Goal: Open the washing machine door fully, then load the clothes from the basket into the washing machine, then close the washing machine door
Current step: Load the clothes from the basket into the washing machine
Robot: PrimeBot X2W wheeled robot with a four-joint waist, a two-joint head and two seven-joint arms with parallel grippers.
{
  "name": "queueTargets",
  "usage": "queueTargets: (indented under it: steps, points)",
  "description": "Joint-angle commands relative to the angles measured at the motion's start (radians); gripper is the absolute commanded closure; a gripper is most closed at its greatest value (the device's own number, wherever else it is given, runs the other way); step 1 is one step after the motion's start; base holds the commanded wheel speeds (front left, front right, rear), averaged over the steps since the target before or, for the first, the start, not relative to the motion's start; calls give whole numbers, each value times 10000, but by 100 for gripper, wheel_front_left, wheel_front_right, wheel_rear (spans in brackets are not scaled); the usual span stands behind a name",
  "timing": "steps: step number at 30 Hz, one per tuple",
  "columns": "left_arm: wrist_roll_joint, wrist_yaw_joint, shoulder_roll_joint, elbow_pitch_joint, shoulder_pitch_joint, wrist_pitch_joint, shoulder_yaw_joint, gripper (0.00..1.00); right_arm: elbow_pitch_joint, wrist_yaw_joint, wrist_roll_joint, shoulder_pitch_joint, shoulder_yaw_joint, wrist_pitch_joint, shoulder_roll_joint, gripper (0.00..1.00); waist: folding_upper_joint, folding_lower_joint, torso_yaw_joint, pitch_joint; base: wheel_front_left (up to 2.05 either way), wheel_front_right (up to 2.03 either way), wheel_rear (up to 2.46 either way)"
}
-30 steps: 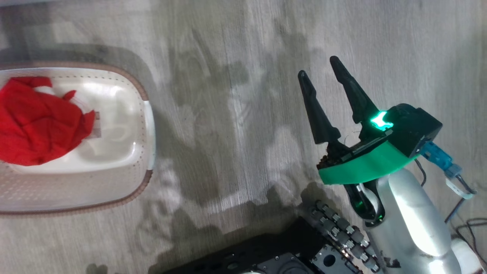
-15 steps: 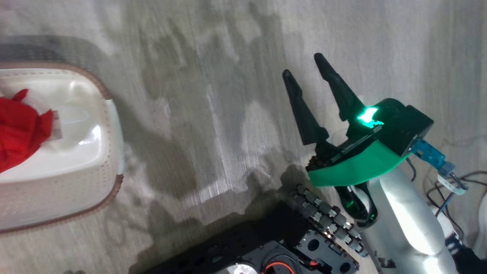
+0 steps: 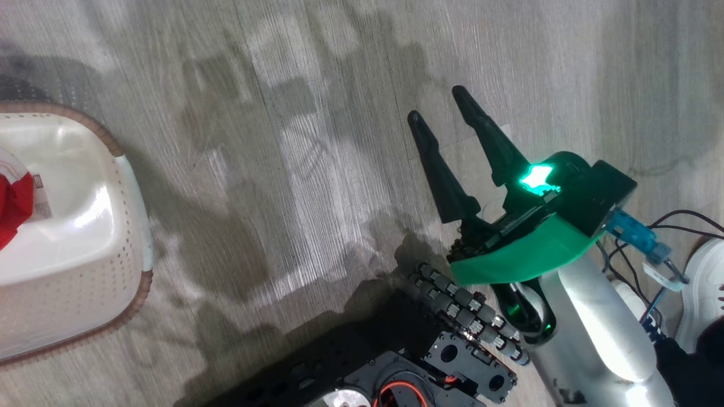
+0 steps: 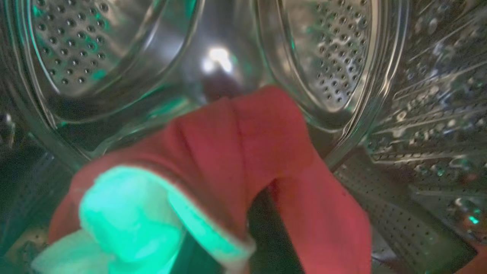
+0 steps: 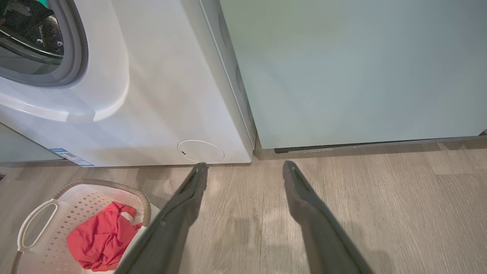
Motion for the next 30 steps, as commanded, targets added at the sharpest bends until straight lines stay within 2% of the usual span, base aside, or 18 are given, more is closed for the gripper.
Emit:
queueTargets:
  steps: [1,8,17,18,19,30]
  points:
    - [71,14,115,59,-324,-48,-106,100,-276,0,64,477,55,-92,-10,0,0,-1,2,17,0,0,0]
    - [-312,-11,-215,1240,-440,-235,-383,100,-370,0,148,544,85,-92,-10,0,0,-1,-6,88,0,0,0]
    - [-1230,-15,-318,1681,-462,-350,-1031,100,-416,0,127,512,19,-92,-10,0,0,-1,49,144,0,0,0]
    - [-1300,-15,-316,1707,-483,-376,-1080,94,-437,0,130,492,27,-92,-10,0,0,-1,55,146,0,0,0]
    - [-1397,-16,-302,1755,-538,-432,-1171,0,-460,0,128,457,45,-92,-10,0,0,-1,62,141,0,0,0]
    - [-1936,-16,-130,1975,-438,-544,-1662,0,-352,0,99,218,107,-92,-10,0,0,-1,-1,-129,0,0,0]
